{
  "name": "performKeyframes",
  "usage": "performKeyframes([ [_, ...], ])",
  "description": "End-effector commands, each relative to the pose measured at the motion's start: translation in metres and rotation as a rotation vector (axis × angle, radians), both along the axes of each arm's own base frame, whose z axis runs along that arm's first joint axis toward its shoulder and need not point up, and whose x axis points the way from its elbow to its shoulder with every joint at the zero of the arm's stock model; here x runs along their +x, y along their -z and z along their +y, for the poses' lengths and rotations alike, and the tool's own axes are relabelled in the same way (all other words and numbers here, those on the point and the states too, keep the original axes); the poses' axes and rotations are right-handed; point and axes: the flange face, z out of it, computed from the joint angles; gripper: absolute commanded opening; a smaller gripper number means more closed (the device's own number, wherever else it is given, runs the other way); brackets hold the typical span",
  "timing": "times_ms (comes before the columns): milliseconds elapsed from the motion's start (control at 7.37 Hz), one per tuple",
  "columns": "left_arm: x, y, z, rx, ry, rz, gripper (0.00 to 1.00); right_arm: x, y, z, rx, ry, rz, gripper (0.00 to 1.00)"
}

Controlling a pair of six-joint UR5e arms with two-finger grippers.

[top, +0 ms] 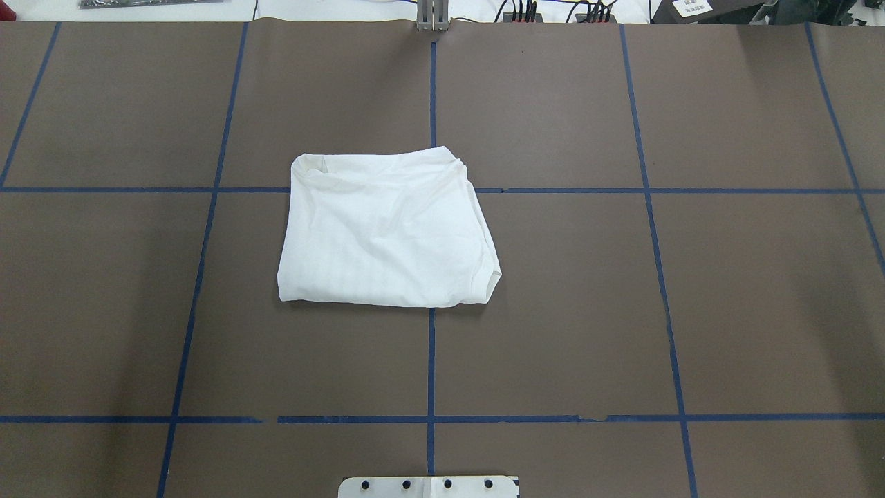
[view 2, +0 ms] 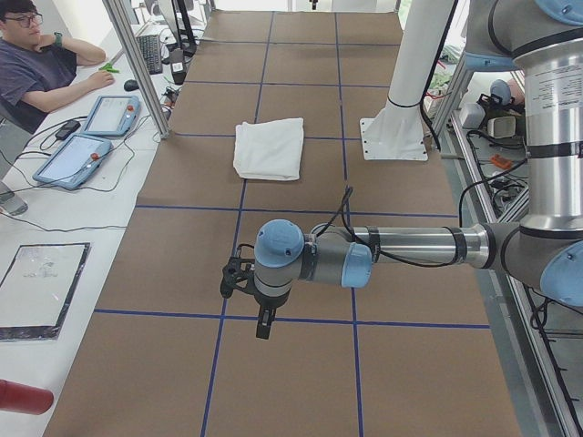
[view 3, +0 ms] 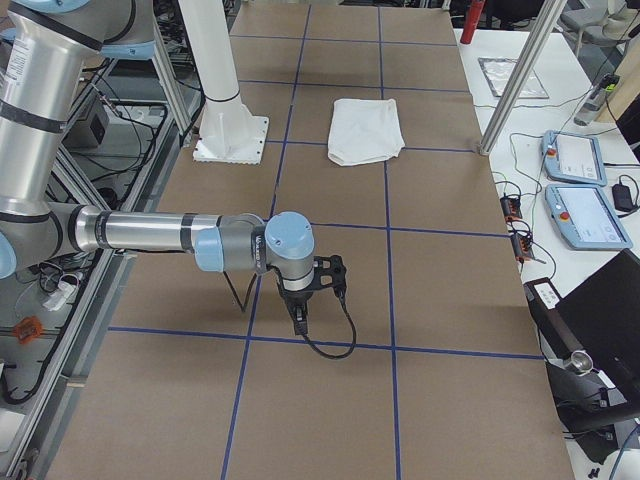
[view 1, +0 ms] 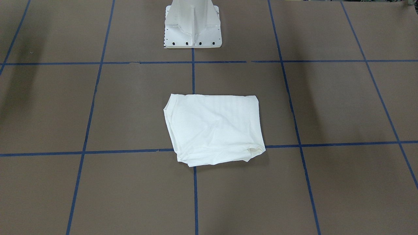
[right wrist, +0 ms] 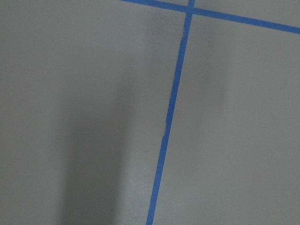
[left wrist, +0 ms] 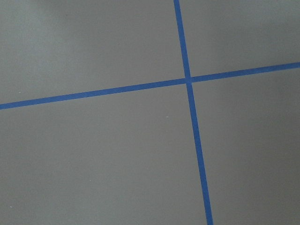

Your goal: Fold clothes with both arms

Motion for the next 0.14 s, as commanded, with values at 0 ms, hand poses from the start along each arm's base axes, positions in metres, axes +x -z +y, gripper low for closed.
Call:
performKeyframes([
  [0, 0.0000, -0.0017, 0.0002, -0.003, 0.000, 0.000, 1.00, -0.0001, -0.0007, 0.0001, -0.002, 0.000, -0.001, 1.00],
])
